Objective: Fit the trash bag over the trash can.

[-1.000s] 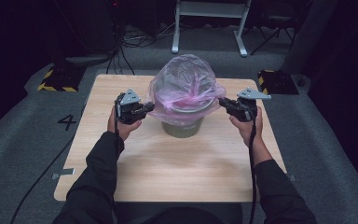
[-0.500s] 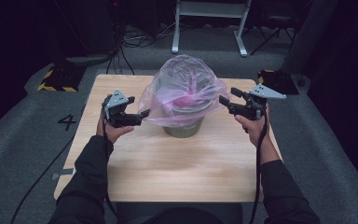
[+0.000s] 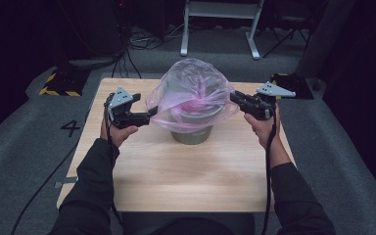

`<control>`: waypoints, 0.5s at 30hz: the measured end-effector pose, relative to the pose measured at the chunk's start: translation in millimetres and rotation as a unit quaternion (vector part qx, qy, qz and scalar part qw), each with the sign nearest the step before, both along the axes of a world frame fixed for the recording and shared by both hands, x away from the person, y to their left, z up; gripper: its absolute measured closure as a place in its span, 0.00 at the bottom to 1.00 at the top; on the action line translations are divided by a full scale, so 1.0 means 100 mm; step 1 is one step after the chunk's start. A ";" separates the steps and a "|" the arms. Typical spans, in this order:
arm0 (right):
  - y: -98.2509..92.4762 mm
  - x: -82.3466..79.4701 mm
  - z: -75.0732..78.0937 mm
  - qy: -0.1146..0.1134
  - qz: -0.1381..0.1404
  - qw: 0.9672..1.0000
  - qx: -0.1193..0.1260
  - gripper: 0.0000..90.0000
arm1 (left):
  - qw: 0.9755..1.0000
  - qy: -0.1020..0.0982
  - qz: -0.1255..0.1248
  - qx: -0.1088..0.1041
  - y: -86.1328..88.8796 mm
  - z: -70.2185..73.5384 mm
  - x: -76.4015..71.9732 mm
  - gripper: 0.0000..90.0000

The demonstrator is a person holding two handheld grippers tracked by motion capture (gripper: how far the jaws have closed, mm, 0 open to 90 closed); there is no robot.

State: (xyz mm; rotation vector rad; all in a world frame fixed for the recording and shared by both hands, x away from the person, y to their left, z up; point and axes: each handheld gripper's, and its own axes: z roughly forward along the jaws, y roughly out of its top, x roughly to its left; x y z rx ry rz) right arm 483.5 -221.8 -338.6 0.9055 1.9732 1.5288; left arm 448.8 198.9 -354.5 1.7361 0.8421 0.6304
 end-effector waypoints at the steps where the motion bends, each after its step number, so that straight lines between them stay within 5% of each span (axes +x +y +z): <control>1: 0.00 0.00 0.01 -0.006 0.002 1.000 -0.002 0.93 | 1.000 -0.001 0.007 0.008 -0.02 0.04 0.00 0.20; 4: 0.02 -0.02 0.04 -0.013 0.000 1.000 -0.011 0.95 | 1.000 -0.005 -0.005 0.005 -0.03 0.13 0.04 0.20; 8: 0.02 -0.02 0.06 -0.015 0.001 1.000 -0.013 0.97 | 0.999 0.022 -0.019 -0.016 0.07 0.18 0.16 0.27; 10: 0.01 -0.01 0.06 -0.014 -0.005 1.000 -0.015 0.98 | 1.000 0.022 -0.016 0.000 0.10 0.17 0.15 0.30; 12: 0.00 0.02 0.05 -0.011 -0.014 1.000 -0.019 0.98 | 0.999 0.027 -0.012 0.018 0.11 0.13 0.16 0.50; 15: -0.02 0.11 0.03 0.003 -0.026 1.000 -0.010 0.98 | 0.999 0.037 -0.029 0.028 0.09 0.07 0.22 0.57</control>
